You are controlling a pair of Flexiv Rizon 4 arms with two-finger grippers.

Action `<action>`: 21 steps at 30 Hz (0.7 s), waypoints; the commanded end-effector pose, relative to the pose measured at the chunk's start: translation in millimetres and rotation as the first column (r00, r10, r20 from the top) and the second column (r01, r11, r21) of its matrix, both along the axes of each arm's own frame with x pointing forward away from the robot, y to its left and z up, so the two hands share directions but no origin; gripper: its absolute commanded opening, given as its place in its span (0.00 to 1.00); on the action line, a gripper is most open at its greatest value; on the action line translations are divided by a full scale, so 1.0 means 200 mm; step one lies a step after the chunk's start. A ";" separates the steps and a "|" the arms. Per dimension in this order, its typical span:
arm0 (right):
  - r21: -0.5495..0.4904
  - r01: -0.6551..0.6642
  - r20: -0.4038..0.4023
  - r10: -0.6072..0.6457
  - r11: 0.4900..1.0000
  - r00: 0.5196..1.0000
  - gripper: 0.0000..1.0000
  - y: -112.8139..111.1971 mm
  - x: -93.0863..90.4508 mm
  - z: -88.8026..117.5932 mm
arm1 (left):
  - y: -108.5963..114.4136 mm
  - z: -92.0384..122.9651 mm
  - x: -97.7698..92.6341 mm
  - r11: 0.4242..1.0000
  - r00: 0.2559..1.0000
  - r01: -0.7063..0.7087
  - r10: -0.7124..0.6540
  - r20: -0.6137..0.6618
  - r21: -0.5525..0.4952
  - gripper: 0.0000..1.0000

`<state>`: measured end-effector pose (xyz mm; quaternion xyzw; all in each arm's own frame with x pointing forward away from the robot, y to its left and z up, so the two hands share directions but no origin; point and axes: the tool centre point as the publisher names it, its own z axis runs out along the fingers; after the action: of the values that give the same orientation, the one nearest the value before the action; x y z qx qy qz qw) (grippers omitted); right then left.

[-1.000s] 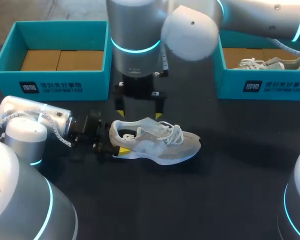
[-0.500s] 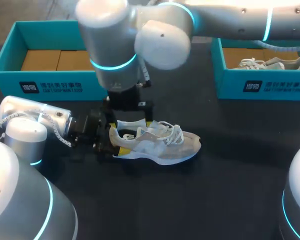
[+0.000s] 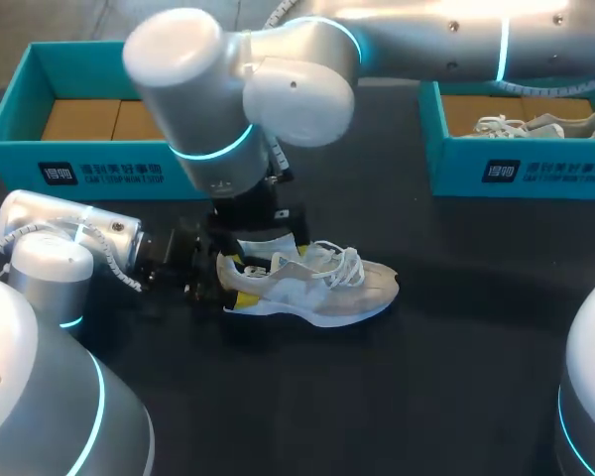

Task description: Take the shoe out of the shoebox, open the shoe tongue, remove and reinsert the insole, then place the shoe into the shoebox

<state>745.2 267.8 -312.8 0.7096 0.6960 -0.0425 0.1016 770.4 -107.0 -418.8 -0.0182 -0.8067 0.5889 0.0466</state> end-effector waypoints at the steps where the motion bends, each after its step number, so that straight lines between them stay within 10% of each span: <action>1: 0.017 0.253 0.065 -0.253 0.967 0.965 1.00 0.01 -0.01 -0.04 | 0.00 -0.01 0.00 1.000 1.000 0.000 0.000 0.000 0.003 0.00; 21: -0.066 0.337 0.152 -0.325 0.939 0.934 1.00 -0.09 0.07 -0.13 | 0.00 -0.01 0.00 1.000 1.000 0.000 0.000 0.000 0.003 0.00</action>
<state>763.0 242.7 -332.4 0.7029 0.6909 -0.0656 0.1558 770.4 -107.0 -418.8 -0.0182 -0.8067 0.5889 0.0466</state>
